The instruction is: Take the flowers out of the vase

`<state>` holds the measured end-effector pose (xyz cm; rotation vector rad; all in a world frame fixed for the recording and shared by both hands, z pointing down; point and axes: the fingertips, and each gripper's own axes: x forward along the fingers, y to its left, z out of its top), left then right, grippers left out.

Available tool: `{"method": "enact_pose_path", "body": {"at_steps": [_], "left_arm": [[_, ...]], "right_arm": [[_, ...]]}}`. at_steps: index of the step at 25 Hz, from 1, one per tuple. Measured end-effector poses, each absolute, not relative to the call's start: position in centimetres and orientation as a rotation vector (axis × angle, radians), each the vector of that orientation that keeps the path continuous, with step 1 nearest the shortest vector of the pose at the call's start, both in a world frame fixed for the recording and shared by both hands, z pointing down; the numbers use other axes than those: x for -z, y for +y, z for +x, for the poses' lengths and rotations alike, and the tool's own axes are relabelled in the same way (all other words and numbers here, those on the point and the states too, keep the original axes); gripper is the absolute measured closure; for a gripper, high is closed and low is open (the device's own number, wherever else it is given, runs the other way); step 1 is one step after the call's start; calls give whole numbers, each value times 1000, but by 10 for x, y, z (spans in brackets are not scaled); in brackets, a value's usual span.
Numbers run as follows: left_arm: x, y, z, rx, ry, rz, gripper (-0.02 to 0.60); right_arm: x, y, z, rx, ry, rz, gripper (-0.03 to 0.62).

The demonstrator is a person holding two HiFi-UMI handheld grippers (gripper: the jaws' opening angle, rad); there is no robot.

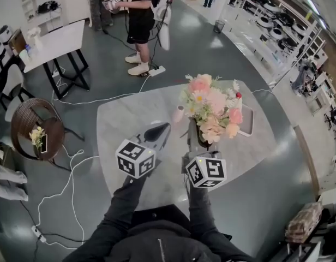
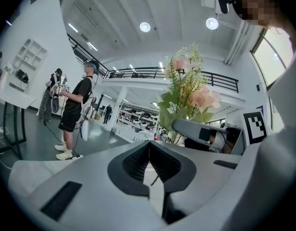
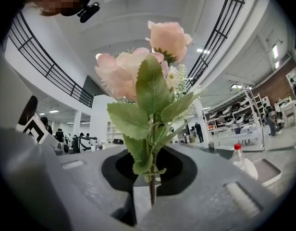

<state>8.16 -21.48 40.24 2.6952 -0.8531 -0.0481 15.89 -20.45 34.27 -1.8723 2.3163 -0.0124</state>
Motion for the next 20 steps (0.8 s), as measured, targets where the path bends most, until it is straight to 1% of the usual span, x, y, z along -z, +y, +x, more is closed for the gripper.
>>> {"method": "enact_pose_path", "body": {"at_steps": [9,20], "left_arm": [[-438,-183,79,-12,-776,2693,581],[-489,-158,77,-88,-778,2641,581]], "right_arm": [[-403,-166,153,150,2309,-1942,543],[-495,-137,143,464,2305,-2014,543]]}}
